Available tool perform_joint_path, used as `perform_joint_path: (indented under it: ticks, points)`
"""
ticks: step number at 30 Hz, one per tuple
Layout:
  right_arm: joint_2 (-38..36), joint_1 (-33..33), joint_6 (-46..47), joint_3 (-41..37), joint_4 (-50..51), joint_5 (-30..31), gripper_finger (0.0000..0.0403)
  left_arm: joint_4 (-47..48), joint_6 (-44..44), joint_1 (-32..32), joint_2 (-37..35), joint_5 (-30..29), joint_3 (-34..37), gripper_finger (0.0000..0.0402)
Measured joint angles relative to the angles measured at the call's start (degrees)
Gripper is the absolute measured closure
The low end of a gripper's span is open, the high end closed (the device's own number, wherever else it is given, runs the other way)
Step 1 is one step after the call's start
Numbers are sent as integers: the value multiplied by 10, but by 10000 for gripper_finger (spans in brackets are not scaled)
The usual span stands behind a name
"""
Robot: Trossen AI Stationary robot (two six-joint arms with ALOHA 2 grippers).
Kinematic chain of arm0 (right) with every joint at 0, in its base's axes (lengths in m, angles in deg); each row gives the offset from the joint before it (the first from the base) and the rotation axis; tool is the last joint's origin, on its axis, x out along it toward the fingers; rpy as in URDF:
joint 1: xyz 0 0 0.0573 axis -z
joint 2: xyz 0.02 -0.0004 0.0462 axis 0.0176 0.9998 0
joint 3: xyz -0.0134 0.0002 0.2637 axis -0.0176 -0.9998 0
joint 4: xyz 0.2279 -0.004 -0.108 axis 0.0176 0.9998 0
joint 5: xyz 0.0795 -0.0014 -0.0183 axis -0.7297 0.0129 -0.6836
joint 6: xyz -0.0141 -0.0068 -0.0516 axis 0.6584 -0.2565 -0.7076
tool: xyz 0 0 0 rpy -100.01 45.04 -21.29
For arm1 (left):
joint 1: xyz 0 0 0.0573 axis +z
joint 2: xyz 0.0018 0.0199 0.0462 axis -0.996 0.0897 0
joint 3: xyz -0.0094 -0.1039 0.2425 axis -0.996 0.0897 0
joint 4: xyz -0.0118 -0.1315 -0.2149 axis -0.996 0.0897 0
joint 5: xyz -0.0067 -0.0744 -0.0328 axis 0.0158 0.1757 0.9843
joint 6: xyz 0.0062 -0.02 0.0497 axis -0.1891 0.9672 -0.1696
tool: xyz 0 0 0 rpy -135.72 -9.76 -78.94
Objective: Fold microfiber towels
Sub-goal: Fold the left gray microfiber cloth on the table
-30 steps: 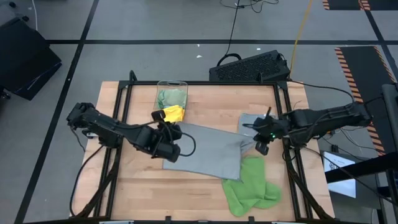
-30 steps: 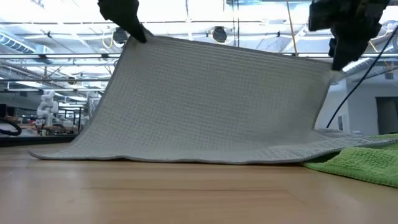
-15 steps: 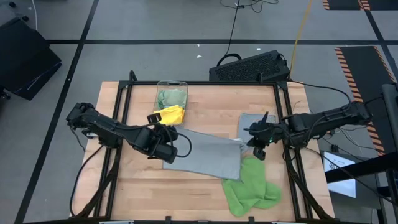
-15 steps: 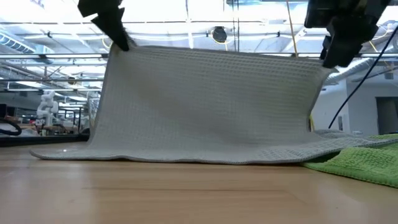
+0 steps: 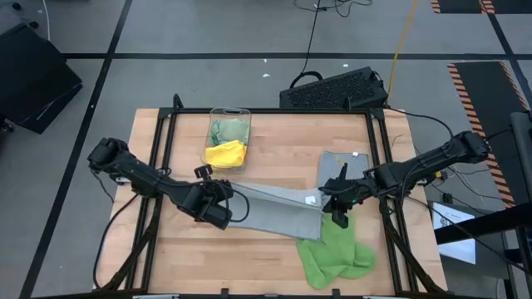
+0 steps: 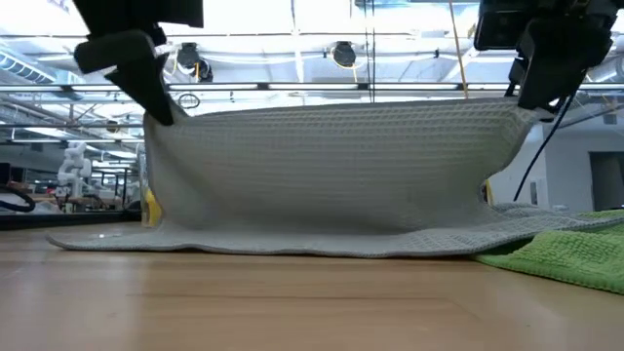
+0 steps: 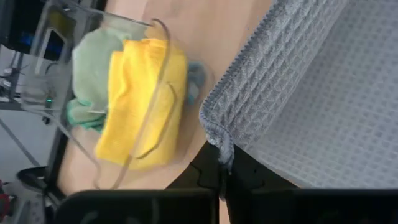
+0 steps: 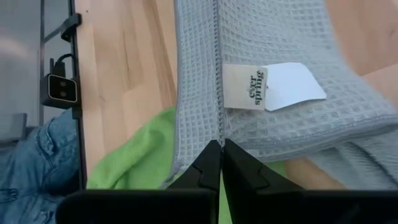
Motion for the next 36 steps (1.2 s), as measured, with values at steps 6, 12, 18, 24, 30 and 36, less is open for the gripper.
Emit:
perform_joint_path:
  ticks: [6,12,18,24,30,36]
  points:
    - [38,-21,27,0,-12,11,399,-58,17,-12,0,2,35,394]
    - [72,-55,71,0,-32,48,399,-73,79,-35,0,24,62,388]
    - [99,-102,127,0,-48,115,399,-91,110,-59,0,22,79,397]
    - [100,-111,106,0,-49,128,399,-141,96,-43,0,18,107,391]
    - [101,-123,83,0,-48,178,399,-143,101,-39,0,21,108,389]
    - [100,-132,81,0,-52,206,399,-136,103,-43,0,21,108,395]
